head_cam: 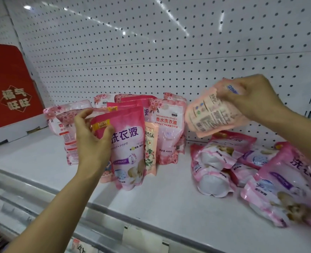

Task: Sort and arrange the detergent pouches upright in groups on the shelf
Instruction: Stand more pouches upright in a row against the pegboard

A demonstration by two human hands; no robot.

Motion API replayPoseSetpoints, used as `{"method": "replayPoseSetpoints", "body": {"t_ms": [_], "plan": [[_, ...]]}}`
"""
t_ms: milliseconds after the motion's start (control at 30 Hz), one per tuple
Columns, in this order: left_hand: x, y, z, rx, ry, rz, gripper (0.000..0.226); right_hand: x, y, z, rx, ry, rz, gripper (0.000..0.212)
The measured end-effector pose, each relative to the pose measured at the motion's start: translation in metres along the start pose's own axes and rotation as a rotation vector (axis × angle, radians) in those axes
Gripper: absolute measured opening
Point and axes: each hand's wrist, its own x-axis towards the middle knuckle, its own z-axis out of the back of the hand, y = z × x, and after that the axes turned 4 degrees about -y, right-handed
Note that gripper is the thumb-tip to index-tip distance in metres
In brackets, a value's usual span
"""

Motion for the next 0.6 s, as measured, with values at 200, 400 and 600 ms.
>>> {"method": "replayPoseSetpoints", "body": {"t_ms": [200, 400, 600], "plan": [[-0.003, -0.004, 0.001, 0.14, 0.127, -0.073, 0.053, -0.002, 0.045, -0.036, -0.402, 0.311, 0.232, 0.033], [-0.008, -0.004, 0.007, 0.281, 0.121, -0.179, 0.06, -0.004, 0.056, -0.065, -0.434, 0.517, 0.239, 0.033], [-0.037, -0.022, -0.015, 0.391, 0.072, -0.71, 0.042, -0.005, 0.063, -0.103, -0.396, 0.507, 0.318, 0.033]]}}
